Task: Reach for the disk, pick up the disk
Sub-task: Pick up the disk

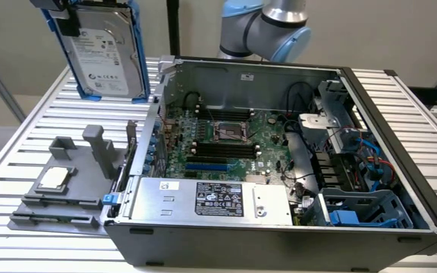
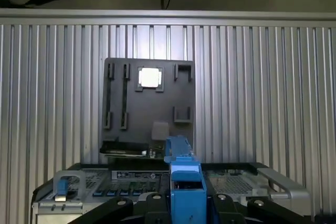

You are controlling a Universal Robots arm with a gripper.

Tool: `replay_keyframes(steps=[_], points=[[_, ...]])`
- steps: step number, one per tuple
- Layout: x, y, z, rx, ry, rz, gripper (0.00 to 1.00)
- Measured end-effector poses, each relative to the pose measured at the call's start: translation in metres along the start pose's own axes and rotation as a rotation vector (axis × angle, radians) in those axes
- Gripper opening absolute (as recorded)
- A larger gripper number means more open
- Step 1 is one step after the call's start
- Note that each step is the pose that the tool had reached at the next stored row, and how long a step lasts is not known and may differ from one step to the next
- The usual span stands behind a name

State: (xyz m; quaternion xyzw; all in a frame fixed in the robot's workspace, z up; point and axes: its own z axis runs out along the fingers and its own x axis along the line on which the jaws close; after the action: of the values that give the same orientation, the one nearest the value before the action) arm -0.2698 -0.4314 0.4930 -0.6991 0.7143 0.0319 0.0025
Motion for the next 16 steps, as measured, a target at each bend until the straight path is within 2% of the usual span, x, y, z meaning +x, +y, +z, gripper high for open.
replay_keyframes(steps=[16], points=[[0.020, -0.0727, -0.0088, -0.0025, -0.0006, 0.000, 0.33]])
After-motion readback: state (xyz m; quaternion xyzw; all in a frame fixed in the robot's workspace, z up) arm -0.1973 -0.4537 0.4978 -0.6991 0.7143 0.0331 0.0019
